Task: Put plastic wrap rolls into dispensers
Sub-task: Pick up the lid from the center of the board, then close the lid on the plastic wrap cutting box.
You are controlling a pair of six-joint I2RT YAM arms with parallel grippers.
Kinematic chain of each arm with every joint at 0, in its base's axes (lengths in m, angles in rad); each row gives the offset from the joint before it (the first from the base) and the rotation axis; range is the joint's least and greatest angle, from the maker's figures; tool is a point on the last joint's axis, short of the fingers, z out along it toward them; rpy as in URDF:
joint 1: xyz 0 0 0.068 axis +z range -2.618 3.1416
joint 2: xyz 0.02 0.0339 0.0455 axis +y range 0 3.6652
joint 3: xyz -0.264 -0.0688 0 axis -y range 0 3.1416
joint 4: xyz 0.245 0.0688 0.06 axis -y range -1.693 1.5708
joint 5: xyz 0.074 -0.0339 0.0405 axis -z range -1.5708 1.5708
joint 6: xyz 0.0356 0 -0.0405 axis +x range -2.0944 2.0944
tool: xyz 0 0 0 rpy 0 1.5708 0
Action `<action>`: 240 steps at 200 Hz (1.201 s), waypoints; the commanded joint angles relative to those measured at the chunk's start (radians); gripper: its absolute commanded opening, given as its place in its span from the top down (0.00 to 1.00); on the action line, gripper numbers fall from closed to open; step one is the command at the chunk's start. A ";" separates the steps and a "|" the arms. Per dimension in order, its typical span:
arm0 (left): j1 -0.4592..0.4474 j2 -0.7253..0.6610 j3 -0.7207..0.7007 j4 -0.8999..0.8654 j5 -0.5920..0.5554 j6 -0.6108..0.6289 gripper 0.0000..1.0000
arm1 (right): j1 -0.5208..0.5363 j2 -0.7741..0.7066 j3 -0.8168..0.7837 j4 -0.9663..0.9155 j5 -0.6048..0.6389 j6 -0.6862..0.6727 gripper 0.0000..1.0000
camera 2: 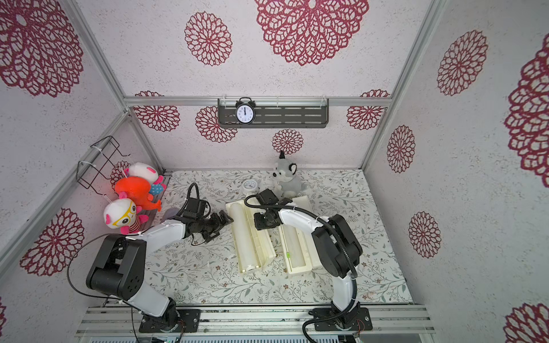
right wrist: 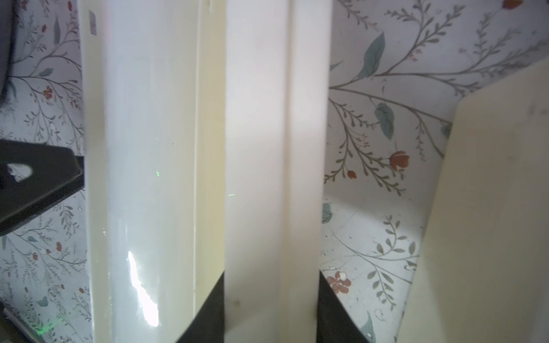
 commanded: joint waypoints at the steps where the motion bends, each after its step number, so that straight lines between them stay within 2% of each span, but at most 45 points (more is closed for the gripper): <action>1: 0.016 -0.011 -0.008 0.026 0.005 0.014 0.01 | 0.010 -0.025 0.032 -0.036 0.074 -0.019 0.64; 77: 0.042 -0.032 -0.023 0.032 0.019 0.028 0.02 | 0.028 -0.068 0.086 -0.088 0.159 -0.019 0.69; 146: 0.086 -0.082 -0.055 0.045 0.023 0.031 0.02 | 0.112 -0.038 0.277 -0.277 0.327 -0.038 0.70; 203: 0.143 -0.154 -0.126 0.065 0.009 0.030 0.02 | 0.251 0.096 0.538 -0.513 0.527 -0.017 0.69; 240: 0.206 -0.193 -0.197 0.165 0.060 -0.024 0.01 | 0.320 0.221 0.639 -0.617 0.621 0.021 0.69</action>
